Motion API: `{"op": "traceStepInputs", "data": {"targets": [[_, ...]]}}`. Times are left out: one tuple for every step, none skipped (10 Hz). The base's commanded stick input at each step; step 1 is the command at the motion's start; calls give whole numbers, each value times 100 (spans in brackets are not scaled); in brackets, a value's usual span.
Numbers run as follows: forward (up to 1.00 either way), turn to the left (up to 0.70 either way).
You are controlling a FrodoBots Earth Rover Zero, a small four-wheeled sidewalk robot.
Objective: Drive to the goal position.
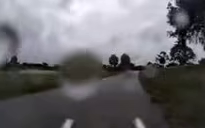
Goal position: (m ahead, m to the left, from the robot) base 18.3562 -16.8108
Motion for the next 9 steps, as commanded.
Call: {"op": "traceStepInputs", "data": {"targets": [[70,0],[70,0],[70,0],[70,0],[70,0],[70,0],[70,0],[70,0],[70,0]]}}
